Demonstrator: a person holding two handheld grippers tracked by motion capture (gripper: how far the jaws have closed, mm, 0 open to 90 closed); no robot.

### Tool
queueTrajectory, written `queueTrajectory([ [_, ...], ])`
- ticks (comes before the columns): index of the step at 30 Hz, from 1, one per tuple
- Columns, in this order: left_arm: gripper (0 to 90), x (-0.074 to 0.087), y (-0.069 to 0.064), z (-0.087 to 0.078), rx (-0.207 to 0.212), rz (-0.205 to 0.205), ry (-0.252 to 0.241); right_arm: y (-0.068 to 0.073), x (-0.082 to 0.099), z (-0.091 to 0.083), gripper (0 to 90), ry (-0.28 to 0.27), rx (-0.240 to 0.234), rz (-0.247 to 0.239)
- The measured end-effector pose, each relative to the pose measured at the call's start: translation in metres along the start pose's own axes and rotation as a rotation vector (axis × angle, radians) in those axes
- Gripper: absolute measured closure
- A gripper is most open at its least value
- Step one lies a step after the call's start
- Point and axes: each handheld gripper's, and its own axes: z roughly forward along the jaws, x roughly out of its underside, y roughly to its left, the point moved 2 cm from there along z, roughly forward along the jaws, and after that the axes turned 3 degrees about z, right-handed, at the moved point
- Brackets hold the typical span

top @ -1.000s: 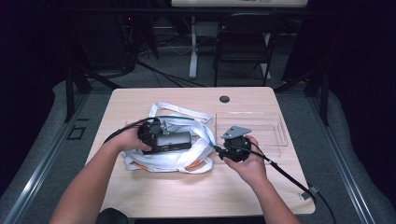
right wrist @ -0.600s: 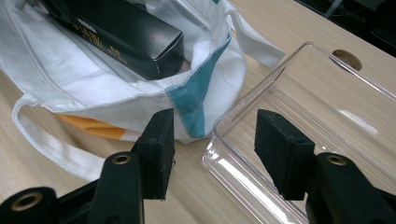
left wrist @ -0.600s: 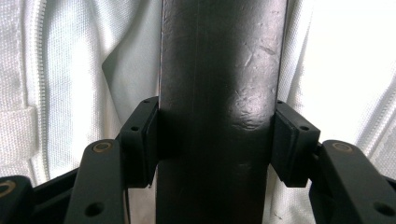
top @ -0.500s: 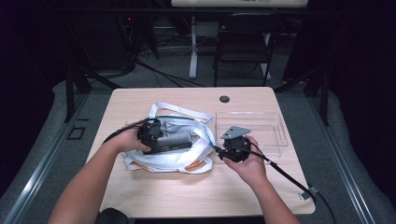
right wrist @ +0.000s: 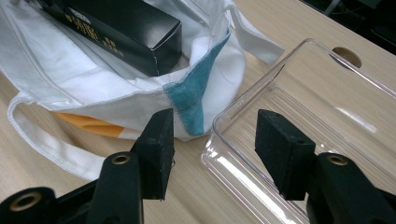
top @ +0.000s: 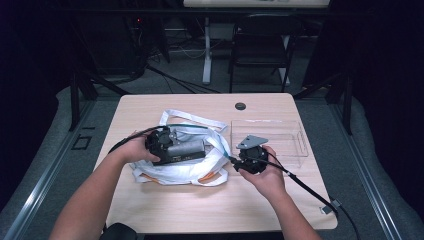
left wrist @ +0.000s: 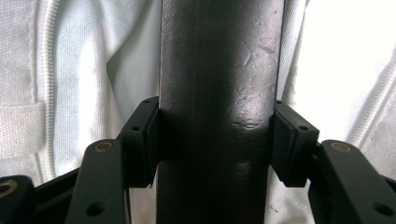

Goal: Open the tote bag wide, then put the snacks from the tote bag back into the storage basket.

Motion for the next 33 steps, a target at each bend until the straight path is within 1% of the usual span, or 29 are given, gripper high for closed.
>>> queueTrajectory([
  [6,43.3,0.003,-0.001,-0.007,0.0,-0.008,-0.022,0.0,0.0,0.0,47.5,-0.001,0.003,0.0],
  [9,43.3,0.006,-0.002,-0.013,0.003,-0.027,-0.04,0.001,0.0,0.0,47.5,-0.005,0.003,-0.001],
  [13,43.4,0.011,-0.003,-0.017,-0.002,-0.025,-0.037,0.001,0.0,0.001,47.6,-0.006,0.006,-0.006],
  [16,43.4,0.013,-0.004,-0.02,-0.005,-0.029,-0.046,0.002,0.0,0.001,47.6,-0.005,0.006,-0.008],
  [18,43.4,0.013,-0.004,-0.024,-0.009,-0.024,-0.054,0.002,0.0,0.001,47.9,-0.008,0.005,-0.008],
  [21,43.4,0.012,-0.005,-0.027,-0.012,-0.017,-0.052,0.002,0.0,0.001,48.1,-0.006,0.006,-0.01],
  [24,43.4,0.011,-0.006,-0.032,-0.009,-0.006,-0.05,0.001,-0.001,-0.001,48.6,0.002,0.001,-0.023],
  [27,43.4,0.011,-0.007,-0.037,-0.009,0.003,-0.046,0.0,-0.004,-0.004,49.6,-0.016,-0.018,-0.023],
  [28,43.5,0.011,-0.008,-0.039,-0.008,-0.001,-0.047,-0.001,-0.005,-0.005,49.9,-0.017,-0.026,-0.027],
  [30,43.5,0.011,-0.007,-0.044,-0.013,0.007,-0.051,-0.002,-0.007,-0.007,50.1,-0.038,-0.033,-0.025],
  [31,43.4,0.011,-0.008,-0.045,-0.011,0.004,-0.052,-0.003,-0.007,-0.008,50.1,-0.041,-0.027,-0.03],
  [33,43.5,0.011,-0.008,-0.048,-0.017,0.004,-0.053,-0.005,-0.008,-0.01,50.0,-0.036,-0.037,-0.037],
])
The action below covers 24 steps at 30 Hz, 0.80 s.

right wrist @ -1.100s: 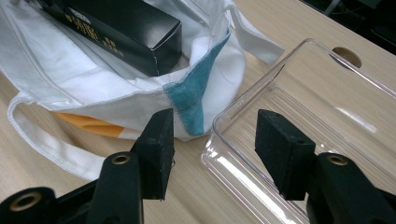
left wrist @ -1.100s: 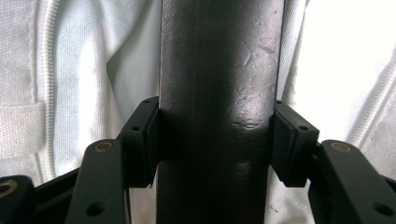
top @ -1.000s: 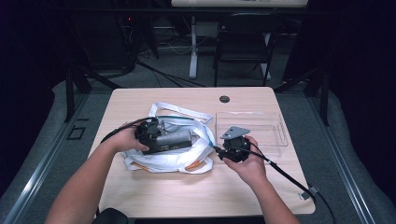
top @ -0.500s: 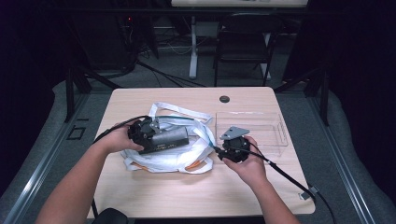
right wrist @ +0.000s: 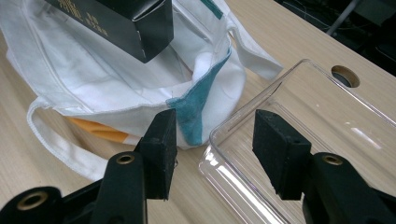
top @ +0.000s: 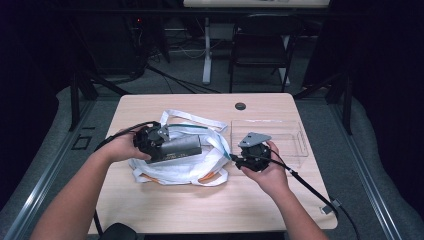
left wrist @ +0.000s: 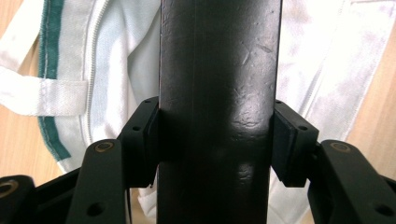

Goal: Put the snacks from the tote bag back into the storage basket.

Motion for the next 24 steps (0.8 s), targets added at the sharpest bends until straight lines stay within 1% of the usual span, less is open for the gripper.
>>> queueTrajectory([
  [2,43.5,0.0,-0.001,-0.003,0.002,-0.003,-0.003,-0.003,-0.001,-0.001,49.8,0.013,-0.004,-0.002],
  [5,43.5,-0.001,-0.001,-0.007,-0.001,0.006,-0.008,-0.007,-0.001,-0.003,49.4,0.036,0.004,-0.018],
  [6,43.5,-0.002,-0.002,-0.008,0.0,0.004,-0.012,-0.008,-0.002,-0.004,49.4,0.037,-0.001,-0.016],
  [7,43.5,-0.002,-0.001,-0.01,-0.001,0.01,-0.01,-0.009,-0.002,-0.004,49.4,0.04,-0.01,-0.014],
  [8,43.5,-0.003,-0.002,-0.012,0.0,0.004,-0.019,-0.012,-0.003,-0.006,49.2,0.054,-0.011,-0.021],
  [9,43.5,-0.003,-0.001,-0.014,0.0,0.01,-0.016,-0.012,-0.003,-0.006,49.2,0.054,-0.011,-0.021],
  [10,43.5,-0.003,-0.002,-0.016,-0.002,0.006,-0.023,-0.013,-0.004,-0.007,48.7,0.063,-0.001,-0.029],
  [11,43.5,-0.003,-0.001,-0.018,-0.006,0.011,-0.02,-0.013,-0.007,-0.008,47.4,0.072,0.011,-0.045],
  [12,43.5,-0.004,-0.001,-0.02,-0.009,0.015,-0.024,-0.013,-0.007,-0.008,47.4,0.072,0.011,-0.045],
  [13,43.5,-0.004,-0.001,-0.022,-0.008,0.007,-0.027,-0.014,-0.009,-0.009,47.4,0.083,0.016,-0.063],
  [14,43.5,-0.004,-0.001,-0.023,-0.01,0.014,-0.028,-0.013,-0.01,-0.01,47.4,0.083,0.023,-0.073],
  [17,43.5,-0.005,0.0,-0.029,-0.015,0.015,-0.026,-0.013,-0.015,-0.012,47.0,0.09,0.016,-0.099],
  [18,43.5,-0.005,0.0,-0.03,-0.015,0.011,-0.032,-0.013,-0.016,-0.011,46.7,0.084,0.008,-0.093],
  [19,43.5,-0.006,0.0,-0.032,-0.015,0.009,-0.032,-0.014,-0.018,-0.013,46.0,0.098,0.004,-0.097],
  [21,43.5,-0.007,0.001,-0.035,-0.016,0.014,-0.031,-0.016,-0.02,-0.014,45.3,0.088,-0.015,-0.089],
  [22,43.5,-0.008,0.002,-0.036,-0.017,0.02,-0.031,-0.017,-0.022,-0.014,45.0,0.087,-0.025,-0.09],
  [24,43.5,-0.009,0.002,-0.038,-0.015,0.021,-0.031,-0.019,-0.025,-0.015,44.1,0.08,-0.055,-0.088],
])
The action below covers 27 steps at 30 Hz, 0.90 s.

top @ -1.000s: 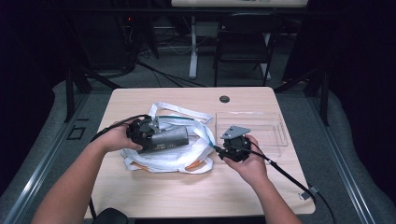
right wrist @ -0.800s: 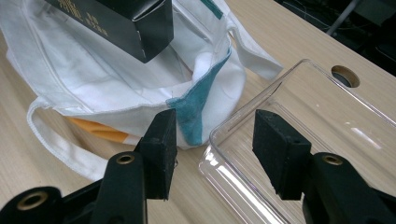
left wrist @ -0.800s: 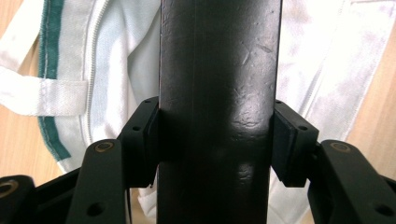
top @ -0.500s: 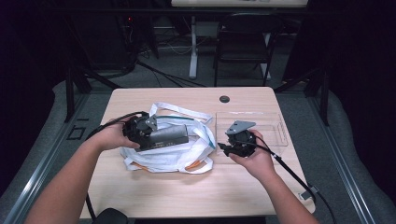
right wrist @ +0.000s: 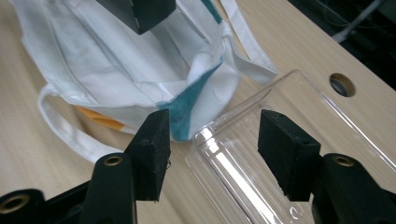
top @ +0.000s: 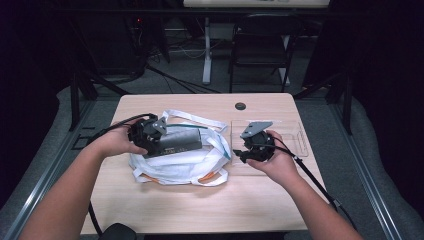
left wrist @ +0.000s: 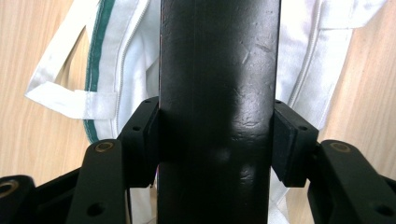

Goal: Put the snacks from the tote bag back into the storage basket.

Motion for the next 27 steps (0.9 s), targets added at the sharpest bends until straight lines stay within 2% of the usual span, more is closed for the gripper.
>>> queueTrajectory([
  [1,43.5,-0.001,0.0,-0.001,0.004,-0.003,-0.001,-0.001,-0.001,0.0,43.9,0.002,-0.02,0.002],
  [4,43.6,-0.004,0.002,-0.004,0.007,0.009,0.007,-0.006,-0.005,0.0,43.4,0.03,-0.028,-0.035],
  [7,43.5,-0.008,0.001,-0.005,0.015,0.004,0.003,-0.008,-0.009,-0.001,42.6,0.051,-0.051,-0.062],
  [9,43.5,-0.012,0.001,-0.006,0.022,0.011,0.004,-0.008,-0.01,-0.002,42.2,0.047,-0.066,-0.085],
  [12,43.5,-0.019,0.0,-0.006,0.028,0.014,0.009,-0.012,-0.012,-0.006,41.9,0.075,-0.054,-0.139],
  [17,43.5,-0.035,0.001,-0.008,0.031,0.034,0.001,-0.017,-0.017,-0.012,41.0,0.079,-0.079,-0.168],
  [20,43.5,-0.043,0.001,-0.009,0.033,0.044,0.001,-0.021,-0.022,-0.016,40.4,0.092,-0.087,-0.209],
  [27,43.5,-0.06,0.002,-0.011,0.032,0.066,-0.007,-0.025,-0.031,-0.021,36.6,0.105,-0.104,-0.246],
])
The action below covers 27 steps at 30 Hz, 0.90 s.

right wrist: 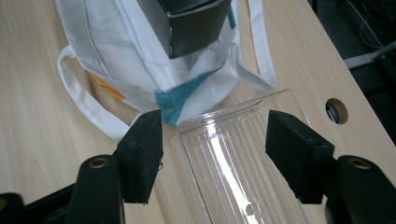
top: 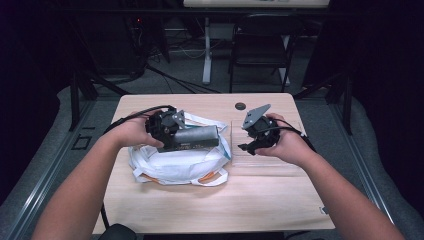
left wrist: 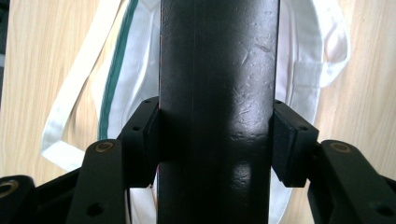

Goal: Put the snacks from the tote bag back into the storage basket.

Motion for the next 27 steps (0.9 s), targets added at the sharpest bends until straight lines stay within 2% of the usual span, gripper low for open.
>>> queueTrajectory([
  [1,43.5,-0.002,0.0,0.0,0.0,0.004,-0.002,0.0,-0.001,0.0,36.1,-0.015,-0.01,0.01],
  [8,43.5,-0.019,0.002,0.001,0.008,0.027,-0.013,-0.004,-0.01,-0.006,32.9,-0.017,-0.011,-0.024],
  [10,43.5,-0.025,0.002,0.001,0.007,0.035,-0.011,-0.003,-0.013,-0.005,32.5,-0.009,-0.009,-0.053],
  [17,43.5,-0.046,-0.001,0.003,0.01,0.077,-0.022,-0.001,-0.019,-0.003,32.2,0.01,-0.003,-0.098],
  [18,43.5,-0.048,-0.002,0.004,0.015,0.07,-0.025,0.0,-0.021,-0.002,32.1,0.004,-0.008,-0.098],
  [27,43.5,-0.066,-0.005,0.01,0.02,0.11,-0.043,0.003,-0.026,0.004,31.6,0.028,-0.019,-0.127],
])
